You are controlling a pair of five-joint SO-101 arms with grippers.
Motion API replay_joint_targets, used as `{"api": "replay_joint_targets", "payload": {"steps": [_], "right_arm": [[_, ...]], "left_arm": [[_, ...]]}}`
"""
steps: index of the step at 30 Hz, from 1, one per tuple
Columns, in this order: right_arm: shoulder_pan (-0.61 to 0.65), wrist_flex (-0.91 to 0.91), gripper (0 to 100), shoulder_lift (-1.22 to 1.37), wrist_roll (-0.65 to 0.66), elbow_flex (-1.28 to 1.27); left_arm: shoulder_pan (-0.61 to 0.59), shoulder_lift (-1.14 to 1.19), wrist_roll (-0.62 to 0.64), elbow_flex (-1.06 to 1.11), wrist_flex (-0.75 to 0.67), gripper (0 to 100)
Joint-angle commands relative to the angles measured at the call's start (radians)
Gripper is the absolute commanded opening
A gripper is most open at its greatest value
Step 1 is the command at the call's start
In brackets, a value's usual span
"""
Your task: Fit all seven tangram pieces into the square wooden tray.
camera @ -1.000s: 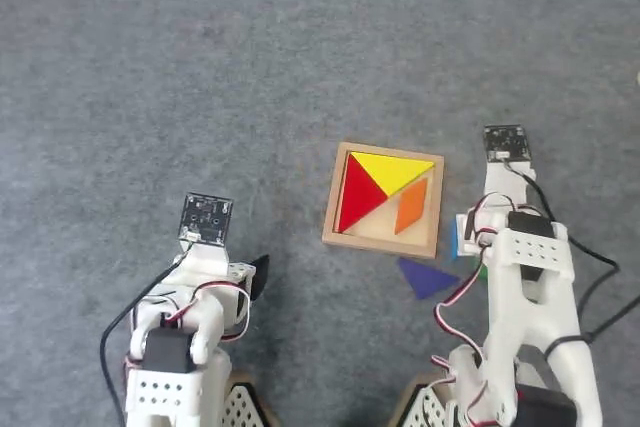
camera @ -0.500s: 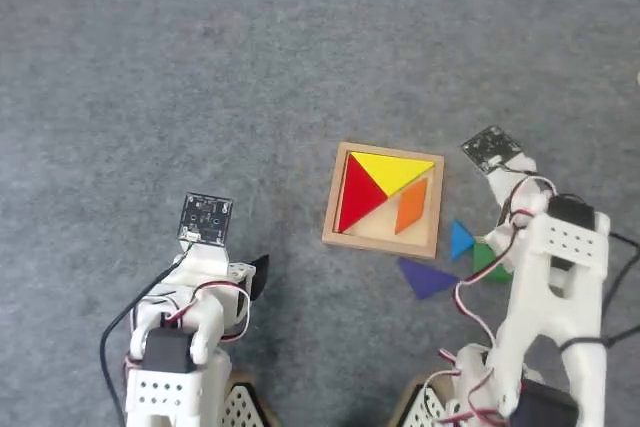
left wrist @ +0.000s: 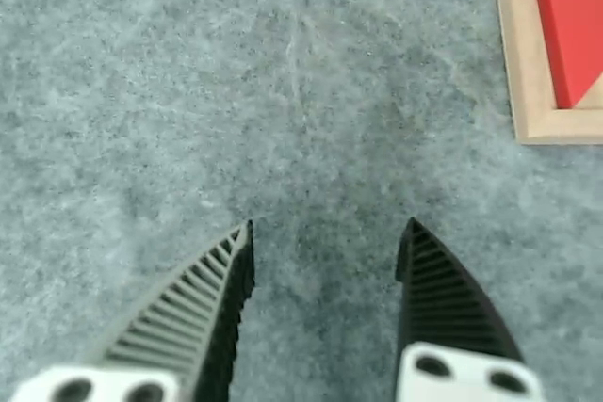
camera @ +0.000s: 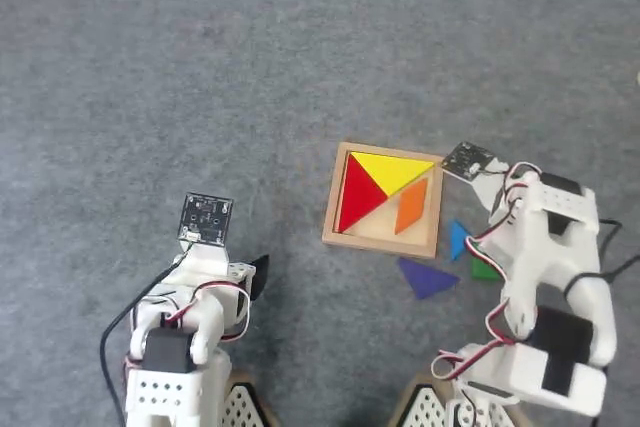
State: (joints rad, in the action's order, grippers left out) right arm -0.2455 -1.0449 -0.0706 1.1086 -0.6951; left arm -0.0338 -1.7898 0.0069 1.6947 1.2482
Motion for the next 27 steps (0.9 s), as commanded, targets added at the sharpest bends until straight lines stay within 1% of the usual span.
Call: {"api": "replay_joint_targets", "payload": {"steps": [1, 3, 5, 9, 10, 14, 15, 17, 20, 23, 24, 27], "right_arm": [[0.036, 0.013, 16.4, 0.025, 0.009, 0.058], [0.05, 0.013, 11.0, 0.044, 0.008, 0.071], [0.059, 0.013, 7.8, 0.058, 0.008, 0.078], [0.068, 0.01, 6.9, 0.058, 0.003, 0.08], [0.068, 0.005, 6.9, 0.051, -0.014, 0.08], [0.076, 0.004, 6.8, -0.008, -0.163, 0.092], [0.081, 0.004, 6.8, -0.035, -0.218, 0.101], [0.094, 0.004, 4.9, -0.09, -0.382, 0.129], [0.131, 0.004, 0.5, -0.173, -0.723, 0.163], [0.186, -0.018, 0.8, -0.236, -1.022, 0.175], [0.217, -0.035, 0.8, -0.248, -1.08, 0.184], [0.323, -0.097, 0.8, -0.249, -1.102, 0.219]], "left_arm": [[0.006, -0.011, 0.005, -0.012, -0.008, 24], [0.006, -0.011, 0.005, -0.012, -0.008, 24], [0.006, -0.011, 0.005, -0.012, -0.008, 24], [0.006, -0.011, 0.005, -0.012, -0.008, 24], [0.006, -0.011, 0.005, -0.012, -0.008, 24], [0.006, -0.011, 0.005, -0.012, -0.008, 24], [0.006, -0.011, 0.005, -0.012, -0.008, 24], [0.006, -0.011, 0.005, -0.012, -0.008, 24], [0.006, -0.011, 0.005, -0.012, -0.008, 24], [0.006, -0.011, 0.005, -0.012, -0.008, 24], [0.006, -0.011, 0.005, -0.012, -0.008, 24], [0.006, -0.011, 0.005, -0.012, -0.008, 24]]}}
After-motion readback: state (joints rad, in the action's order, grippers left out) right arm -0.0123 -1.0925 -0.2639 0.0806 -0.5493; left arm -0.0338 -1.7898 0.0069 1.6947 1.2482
